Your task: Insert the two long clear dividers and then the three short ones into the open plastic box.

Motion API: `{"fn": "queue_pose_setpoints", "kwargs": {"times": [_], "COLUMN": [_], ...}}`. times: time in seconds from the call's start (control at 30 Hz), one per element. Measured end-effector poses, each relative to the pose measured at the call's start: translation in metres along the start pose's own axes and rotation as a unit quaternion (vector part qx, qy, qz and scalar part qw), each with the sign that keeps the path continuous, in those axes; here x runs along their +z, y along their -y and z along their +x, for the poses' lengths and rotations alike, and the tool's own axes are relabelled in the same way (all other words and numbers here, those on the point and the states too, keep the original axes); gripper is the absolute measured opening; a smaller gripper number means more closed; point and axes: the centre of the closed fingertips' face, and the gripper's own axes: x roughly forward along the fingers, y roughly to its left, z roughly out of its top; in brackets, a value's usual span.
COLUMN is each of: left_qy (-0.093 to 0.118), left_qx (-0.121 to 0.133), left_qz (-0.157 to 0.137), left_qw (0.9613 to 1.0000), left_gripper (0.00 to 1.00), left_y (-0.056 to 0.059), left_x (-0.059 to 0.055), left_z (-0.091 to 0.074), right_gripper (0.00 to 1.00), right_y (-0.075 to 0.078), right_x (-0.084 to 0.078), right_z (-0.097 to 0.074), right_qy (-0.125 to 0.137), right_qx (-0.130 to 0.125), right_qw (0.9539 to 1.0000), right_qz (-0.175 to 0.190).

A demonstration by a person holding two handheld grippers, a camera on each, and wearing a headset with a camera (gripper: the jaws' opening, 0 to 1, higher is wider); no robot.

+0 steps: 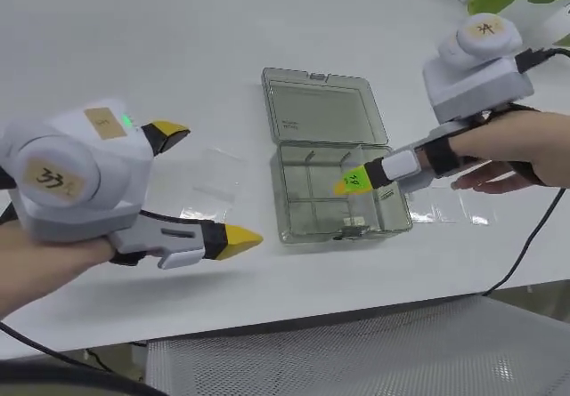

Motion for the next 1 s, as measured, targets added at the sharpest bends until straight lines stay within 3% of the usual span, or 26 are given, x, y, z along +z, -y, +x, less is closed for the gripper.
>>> {"fn": "queue_pose_setpoints", "kwargs": {"times": [0.17, 0.23, 0.4, 0.43, 0.53, 0.57, 0.63, 0.67, 0.73, 0.77, 0.93, 0.97, 1.0], "left_qy": [0.001, 0.002, 0.008, 0.008, 0.006, 0.006, 0.004, 0.003, 0.003, 0.002, -0.004, -0.006, -0.008], "left_qx": [0.005, 0.007, 0.016, 0.017, 0.023, 0.025, 0.028, 0.033, 0.037, 0.041, 0.054, 0.057, 0.061], "left_qz": [-0.007, -0.010, -0.030, -0.033, -0.038, -0.040, -0.043, -0.046, -0.049, -0.053, -0.068, -0.070, -0.072], "left_qw": [1.0000, 0.9999, 0.9994, 0.9993, 0.9990, 0.9989, 0.9987, 0.9984, 0.9981, 0.9977, 0.9962, 0.9959, 0.9955], "left_gripper": [0.91, 0.91, 0.90, 0.90, 0.90, 0.90, 0.90, 0.90, 0.89, 0.89, 0.88, 0.88, 0.88], "left_y": [0.000, 0.000, 0.001, 0.000, 0.001, 0.001, 0.002, 0.002, 0.002, 0.002, 0.004, 0.004, 0.005], "left_x": [0.001, 0.002, 0.003, 0.003, 0.002, 0.002, 0.002, 0.001, 0.002, 0.002, -0.002, -0.002, -0.004], "left_z": [-0.001, -0.001, -0.002, -0.002, -0.003, -0.003, -0.004, -0.005, -0.006, -0.007, -0.010, -0.010, -0.010], "right_gripper": [0.83, 0.89, 1.00, 1.00, 1.00, 1.00, 1.00, 1.00, 1.00, 1.00, 1.00, 1.00, 1.00], "right_y": [0.000, 0.000, 0.004, 0.005, 0.005, 0.005, 0.007, 0.008, 0.014, 0.015, 0.020, 0.029, 0.034], "right_x": [0.005, 0.000, 0.003, -0.003, -0.004, -0.001, -0.004, 0.002, -0.008, -0.003, -0.019, -0.014, -0.021], "right_z": [-0.005, -0.009, -0.018, -0.020, -0.023, -0.025, -0.031, -0.035, -0.039, -0.044, -0.056, -0.060, -0.062], "right_qy": [0.044, 0.042, 0.106, 0.098, 0.124, 0.148, 0.164, 0.193, 0.182, 0.213, 0.237, 0.258, 0.255], "right_qx": [-0.005, -0.009, -0.027, -0.028, -0.024, -0.023, -0.025, -0.027, -0.043, -0.045, -0.052, -0.053, -0.058], "right_qw": [0.9987, 0.9988, 0.9930, 0.9941, 0.9918, 0.9886, 0.9861, 0.9807, 0.9823, 0.9759, 0.9700, 0.9647, 0.9651], "right_qz": [-0.027, -0.022, -0.045, -0.037, -0.019, -0.008, -0.002, -0.012, -0.001, -0.007, -0.008, -0.015, -0.013]}}
